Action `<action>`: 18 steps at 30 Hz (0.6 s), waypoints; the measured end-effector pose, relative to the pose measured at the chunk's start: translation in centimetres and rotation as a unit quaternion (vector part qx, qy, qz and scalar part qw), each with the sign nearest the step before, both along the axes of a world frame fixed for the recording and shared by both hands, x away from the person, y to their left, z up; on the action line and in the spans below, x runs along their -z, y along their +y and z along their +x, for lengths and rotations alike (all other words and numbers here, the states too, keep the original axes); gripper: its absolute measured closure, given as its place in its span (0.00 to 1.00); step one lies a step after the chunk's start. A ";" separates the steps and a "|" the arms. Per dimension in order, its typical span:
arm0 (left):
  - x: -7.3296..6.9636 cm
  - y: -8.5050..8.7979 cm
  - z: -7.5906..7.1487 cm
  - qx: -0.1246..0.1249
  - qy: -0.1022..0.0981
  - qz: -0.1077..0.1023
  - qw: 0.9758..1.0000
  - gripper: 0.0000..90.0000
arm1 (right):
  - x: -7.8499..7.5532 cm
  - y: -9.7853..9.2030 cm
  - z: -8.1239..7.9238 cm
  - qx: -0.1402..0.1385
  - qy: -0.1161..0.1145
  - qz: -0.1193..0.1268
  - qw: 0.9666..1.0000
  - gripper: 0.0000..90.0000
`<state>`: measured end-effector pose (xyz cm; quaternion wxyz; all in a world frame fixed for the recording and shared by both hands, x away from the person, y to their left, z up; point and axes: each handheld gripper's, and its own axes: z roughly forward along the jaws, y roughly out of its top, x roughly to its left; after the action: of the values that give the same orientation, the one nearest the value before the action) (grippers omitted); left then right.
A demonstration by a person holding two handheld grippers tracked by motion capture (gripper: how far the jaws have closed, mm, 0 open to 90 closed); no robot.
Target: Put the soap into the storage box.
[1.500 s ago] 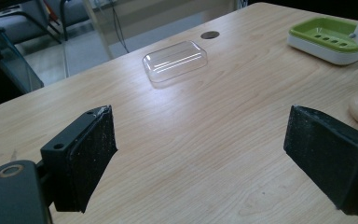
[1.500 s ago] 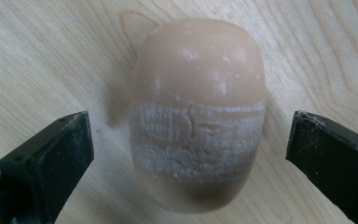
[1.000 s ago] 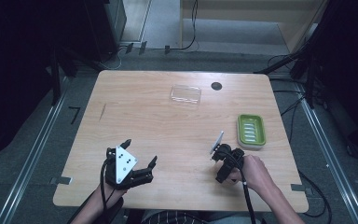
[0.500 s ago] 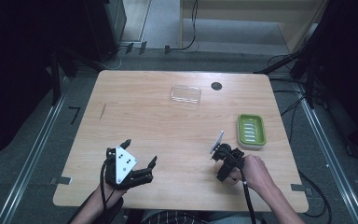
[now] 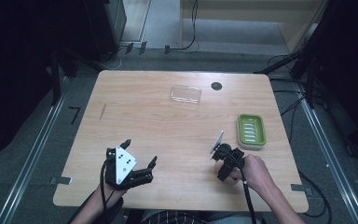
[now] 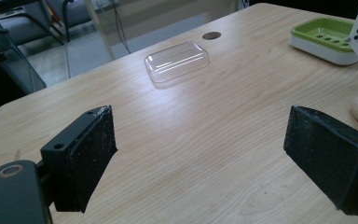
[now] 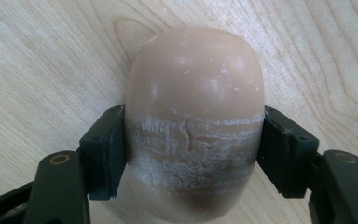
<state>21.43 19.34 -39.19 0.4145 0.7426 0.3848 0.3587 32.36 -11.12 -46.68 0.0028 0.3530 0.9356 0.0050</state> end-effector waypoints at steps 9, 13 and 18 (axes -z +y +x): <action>0.0 0.0 0.0 -0.001 0.000 0.000 1.000 0.11 | 0.0 0.0 0.0 0.001 0.000 0.000 1.000 0.37; 0.0 0.0 0.0 -0.001 -0.001 -0.001 1.000 0.11 | 0.0 0.0 0.0 0.003 0.003 -0.001 1.000 0.37; 0.0 0.0 0.0 0.000 -0.001 0.000 1.000 0.11 | -0.3 -0.1 0.1 0.002 -0.001 -0.002 1.000 0.37</action>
<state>21.42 19.36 -39.19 0.4145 0.7423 0.3848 0.3594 32.41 -11.23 -46.35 0.0044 0.3548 0.9349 0.0038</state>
